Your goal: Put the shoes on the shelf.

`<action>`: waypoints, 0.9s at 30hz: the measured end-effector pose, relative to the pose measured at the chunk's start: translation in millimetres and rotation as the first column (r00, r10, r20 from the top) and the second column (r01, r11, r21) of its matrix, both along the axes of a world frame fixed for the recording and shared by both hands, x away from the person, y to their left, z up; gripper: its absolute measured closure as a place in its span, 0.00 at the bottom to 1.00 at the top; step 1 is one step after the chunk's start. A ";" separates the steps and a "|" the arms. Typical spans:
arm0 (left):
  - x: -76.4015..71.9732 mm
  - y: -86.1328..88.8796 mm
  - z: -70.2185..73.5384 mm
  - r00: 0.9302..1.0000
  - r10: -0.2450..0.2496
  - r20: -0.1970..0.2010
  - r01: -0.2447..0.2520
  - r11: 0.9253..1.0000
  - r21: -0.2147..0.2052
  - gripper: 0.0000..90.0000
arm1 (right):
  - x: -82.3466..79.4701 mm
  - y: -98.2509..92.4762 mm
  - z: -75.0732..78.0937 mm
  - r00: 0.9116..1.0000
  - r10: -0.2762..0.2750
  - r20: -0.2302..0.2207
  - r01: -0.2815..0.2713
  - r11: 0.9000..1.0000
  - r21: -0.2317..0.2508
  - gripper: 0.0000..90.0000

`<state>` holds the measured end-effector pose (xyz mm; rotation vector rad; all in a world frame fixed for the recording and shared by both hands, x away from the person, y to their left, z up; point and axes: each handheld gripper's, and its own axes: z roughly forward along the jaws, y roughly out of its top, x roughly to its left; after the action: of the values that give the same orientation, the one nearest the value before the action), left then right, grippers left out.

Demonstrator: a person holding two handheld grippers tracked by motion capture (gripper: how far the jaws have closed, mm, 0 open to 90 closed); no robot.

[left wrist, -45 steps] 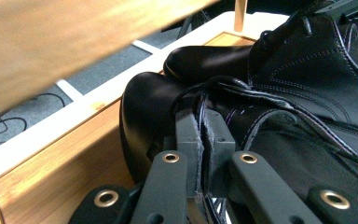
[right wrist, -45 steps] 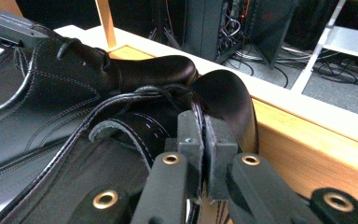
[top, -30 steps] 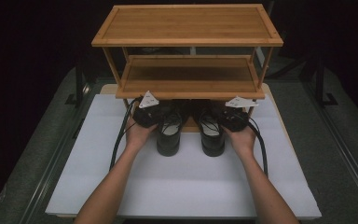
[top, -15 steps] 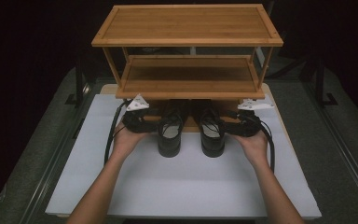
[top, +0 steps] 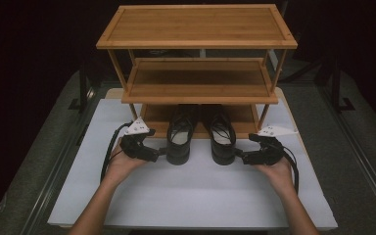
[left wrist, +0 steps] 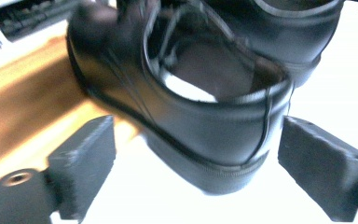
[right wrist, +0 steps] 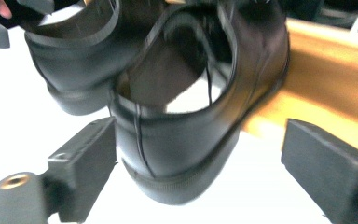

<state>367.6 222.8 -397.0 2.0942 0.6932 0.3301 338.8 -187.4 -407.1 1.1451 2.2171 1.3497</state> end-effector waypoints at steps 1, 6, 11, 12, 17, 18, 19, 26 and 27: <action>0.3 -0.5 -8.7 1.000 0.000 -0.024 0.000 1.000 0.016 0.06 | -0.5 2.4 -9.7 1.000 0.011 -0.024 -0.011 1.000 -0.013 0.10; 2.1 -3.6 -25.3 0.999 -0.003 -0.053 0.006 0.999 0.054 0.01 | 1.8 10.3 -27.4 0.997 0.037 -0.064 -0.040 0.998 -0.048 0.08; 5.1 -18.5 -44.0 0.997 -0.041 -0.061 0.047 0.994 0.103 0.01 | 5.0 22.8 -39.6 0.994 0.070 -0.084 -0.077 0.994 -0.081 0.08; 5.1 -18.5 -44.0 0.997 -0.041 -0.061 0.047 0.994 0.103 0.01 | 5.0 22.8 -39.6 0.994 0.070 -0.084 -0.077 0.994 -0.081 0.08; 8.2 -28.6 -54.2 0.997 -0.060 -0.052 0.067 0.989 0.132 0.01 | 11.0 31.0 -48.1 0.992 0.081 -0.094 -0.090 0.991 -0.102 0.08; 8.2 -28.6 -54.2 0.997 -0.060 -0.052 0.067 0.989 0.132 0.01 | 11.0 31.0 -48.1 0.992 0.081 -0.094 -0.090 0.991 -0.102 0.08; 9.7 -30.2 -55.6 0.996 -0.071 -0.051 0.077 0.989 0.127 0.01 | 12.8 34.1 -49.7 0.991 0.082 -0.106 -0.095 0.988 -0.120 0.08; 9.1 -37.6 -54.5 0.997 -0.074 -0.028 0.077 0.989 0.123 0.04 | 14.3 39.3 -49.2 0.991 0.097 -0.089 -0.106 0.989 -0.106 0.09; 9.1 -38.2 -54.7 0.997 -0.070 -0.028 0.073 0.990 0.120 0.04 | 14.2 41.5 -49.1 0.991 0.097 -0.092 -0.106 0.989 -0.102 0.09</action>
<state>376.7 184.6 -451.6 2.2351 0.6239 0.3145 352.9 -145.9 -456.2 1.0857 2.4077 1.2237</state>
